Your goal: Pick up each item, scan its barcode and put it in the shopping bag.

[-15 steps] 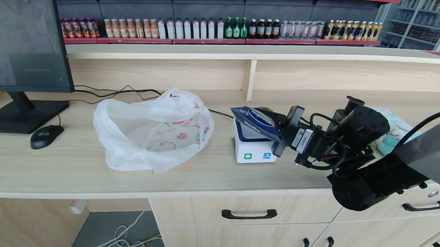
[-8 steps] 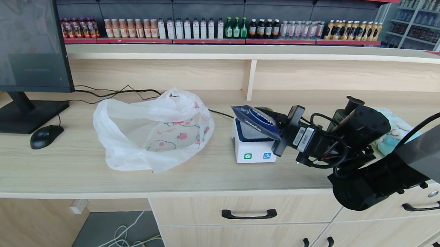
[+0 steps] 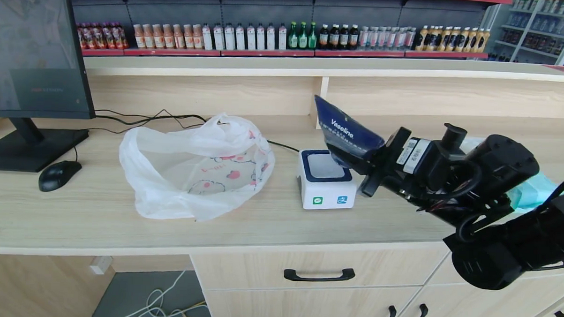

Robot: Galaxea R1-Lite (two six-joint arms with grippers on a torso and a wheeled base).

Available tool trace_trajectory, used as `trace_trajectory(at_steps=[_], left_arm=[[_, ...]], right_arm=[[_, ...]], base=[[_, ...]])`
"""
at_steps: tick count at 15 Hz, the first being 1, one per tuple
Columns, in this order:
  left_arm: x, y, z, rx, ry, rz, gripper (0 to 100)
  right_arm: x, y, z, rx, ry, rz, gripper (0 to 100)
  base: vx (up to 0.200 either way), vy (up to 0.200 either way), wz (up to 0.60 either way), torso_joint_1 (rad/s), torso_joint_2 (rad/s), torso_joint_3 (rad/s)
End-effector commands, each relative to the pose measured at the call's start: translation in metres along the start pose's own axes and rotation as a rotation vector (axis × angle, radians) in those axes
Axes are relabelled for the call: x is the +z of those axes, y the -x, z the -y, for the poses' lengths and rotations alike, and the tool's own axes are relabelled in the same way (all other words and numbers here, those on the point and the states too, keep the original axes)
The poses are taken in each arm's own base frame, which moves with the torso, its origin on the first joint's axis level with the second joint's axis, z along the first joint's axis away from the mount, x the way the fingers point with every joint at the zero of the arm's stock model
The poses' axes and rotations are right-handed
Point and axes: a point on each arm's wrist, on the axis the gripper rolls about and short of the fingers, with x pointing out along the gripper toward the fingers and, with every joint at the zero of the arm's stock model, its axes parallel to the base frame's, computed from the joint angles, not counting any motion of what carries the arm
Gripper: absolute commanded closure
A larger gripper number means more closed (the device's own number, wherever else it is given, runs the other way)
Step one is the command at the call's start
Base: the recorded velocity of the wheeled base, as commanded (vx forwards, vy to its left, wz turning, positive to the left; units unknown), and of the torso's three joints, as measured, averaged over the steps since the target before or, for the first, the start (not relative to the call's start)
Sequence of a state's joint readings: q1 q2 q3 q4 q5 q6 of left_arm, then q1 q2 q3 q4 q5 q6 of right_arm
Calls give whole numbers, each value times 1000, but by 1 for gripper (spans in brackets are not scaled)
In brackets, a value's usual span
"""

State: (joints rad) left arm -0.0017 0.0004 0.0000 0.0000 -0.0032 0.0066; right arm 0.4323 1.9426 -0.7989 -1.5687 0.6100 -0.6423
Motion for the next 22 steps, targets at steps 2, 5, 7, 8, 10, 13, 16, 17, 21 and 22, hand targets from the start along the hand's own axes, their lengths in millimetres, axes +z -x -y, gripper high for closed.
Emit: trace_trajectory(at_steps=[2, 5, 7, 8, 10, 13, 16, 17, 21, 22], left_arm=[[0, 0, 0, 0, 0, 0, 0], [0, 0, 0, 0, 0, 0, 0], [0, 0, 0, 0, -4, -1, 0], [0, 0, 0, 0, -3, -1, 0], [0, 0, 0, 0, 0, -1, 0], [0, 0, 0, 0, -3, -1, 0], [0, 0, 0, -1, -4, -1, 0], [0, 0, 0, 0, -4, -1, 0], [0, 0, 0, 0, -4, -1, 0], [0, 0, 0, 0, -4, -1, 0]], right_arm=[[41, 13, 19, -106, -92, 26, 100], [56, 28, 28, -312, -310, -45, 100], [47, 48, 16, -326, -425, -133, 100], [40, 64, 12, -340, -456, -195, 100], [34, 88, 11, -439, -492, -296, 100], [33, 95, 7, -533, -534, -349, 100], [34, 99, 2, -526, -557, -364, 100], [33, 100, 2, -526, -558, -366, 100], [34, 99, 2, -526, -557, -363, 100], [34, 99, 2, -527, -556, -364, 100]], base=[[0, 0, 0, 0, 0, 0], [0, 0, 0, 0, 0, 0], [0, 0, 0, 0, 0, 0], [0, 0, 0, 0, 0, 0], [0, 0, 0, 0, 0, 0], [0, 0, 0, 0, 0, 0], [-133, 0, 0, 6, 2, 3], [-200, 0, 0, 17, 2, -7], [-200, 0, 0, -8, 4, 2], [0, 0, 0, 0, 0, 0]])
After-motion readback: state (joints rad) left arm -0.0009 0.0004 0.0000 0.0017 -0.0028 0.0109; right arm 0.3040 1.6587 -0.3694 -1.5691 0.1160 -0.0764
